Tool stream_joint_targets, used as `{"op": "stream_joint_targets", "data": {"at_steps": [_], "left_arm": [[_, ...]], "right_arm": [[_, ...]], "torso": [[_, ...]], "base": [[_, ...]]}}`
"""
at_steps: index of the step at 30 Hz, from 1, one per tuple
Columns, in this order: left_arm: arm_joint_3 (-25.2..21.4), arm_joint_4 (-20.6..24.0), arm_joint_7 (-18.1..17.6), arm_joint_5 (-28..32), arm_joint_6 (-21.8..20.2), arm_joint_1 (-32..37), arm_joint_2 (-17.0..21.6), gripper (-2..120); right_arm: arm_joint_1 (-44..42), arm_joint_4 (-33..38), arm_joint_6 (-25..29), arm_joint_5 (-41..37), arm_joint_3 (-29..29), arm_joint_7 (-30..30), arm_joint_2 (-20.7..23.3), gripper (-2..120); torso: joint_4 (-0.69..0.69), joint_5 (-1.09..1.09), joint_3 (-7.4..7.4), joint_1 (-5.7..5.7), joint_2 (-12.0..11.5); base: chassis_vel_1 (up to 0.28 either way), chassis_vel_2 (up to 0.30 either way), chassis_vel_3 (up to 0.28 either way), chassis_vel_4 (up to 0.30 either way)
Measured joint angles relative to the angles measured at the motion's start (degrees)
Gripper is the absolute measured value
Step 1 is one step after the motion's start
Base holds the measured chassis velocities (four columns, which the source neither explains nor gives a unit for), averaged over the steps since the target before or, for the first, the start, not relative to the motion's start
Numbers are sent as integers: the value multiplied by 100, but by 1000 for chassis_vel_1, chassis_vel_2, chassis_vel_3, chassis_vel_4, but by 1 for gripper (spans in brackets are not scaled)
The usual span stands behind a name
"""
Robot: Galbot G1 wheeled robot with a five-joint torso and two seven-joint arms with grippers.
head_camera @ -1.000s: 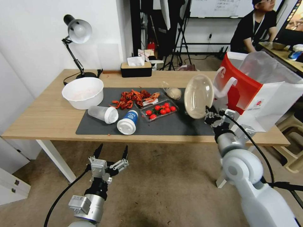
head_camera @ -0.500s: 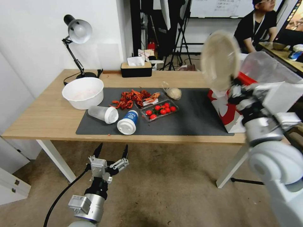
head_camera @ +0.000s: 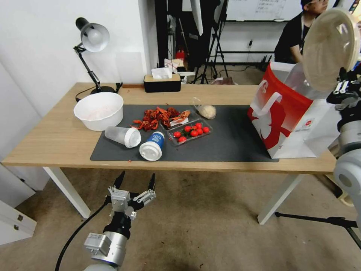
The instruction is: Pick up the trash from the table and place it into the takeout bag.
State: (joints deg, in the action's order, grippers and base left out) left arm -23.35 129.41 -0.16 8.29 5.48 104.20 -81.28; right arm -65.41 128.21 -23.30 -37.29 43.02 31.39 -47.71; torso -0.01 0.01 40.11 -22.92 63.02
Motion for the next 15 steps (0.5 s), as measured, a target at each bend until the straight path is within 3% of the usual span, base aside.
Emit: {"op": "stream_joint_targets", "data": {"at_steps": [6,7,10,11,15], "left_arm": [[6,0,1,-8,2,17,-3,100],[6,-3,1,-9,14,34,-1,100],[0,-8,1,-9,30,54,4,100],[-3,-8,1,-9,35,58,5,100],[-20,5,0,-9,38,61,5,100]], "right_arm": [[-24,-4,-17,-97,10,-37,-21,16],[-25,-17,-17,-102,10,-47,-27,26],[-25,-45,-15,-96,3,-56,-34,33],[-24,-53,-14,-90,-5,-62,-35,41],[-26,-44,-22,-80,-37,-83,-41,54]], "torso": [[1,-1,0,0,0],[1,-1,0,0,0],[1,0,0,0,0],[1,0,0,0,0],[1,-1,0,0,0]], "base": [[0,0,0,0],[0,0,0,0],[0,0,0,0],[0,0,0,0],[0,0,0,0]]}}
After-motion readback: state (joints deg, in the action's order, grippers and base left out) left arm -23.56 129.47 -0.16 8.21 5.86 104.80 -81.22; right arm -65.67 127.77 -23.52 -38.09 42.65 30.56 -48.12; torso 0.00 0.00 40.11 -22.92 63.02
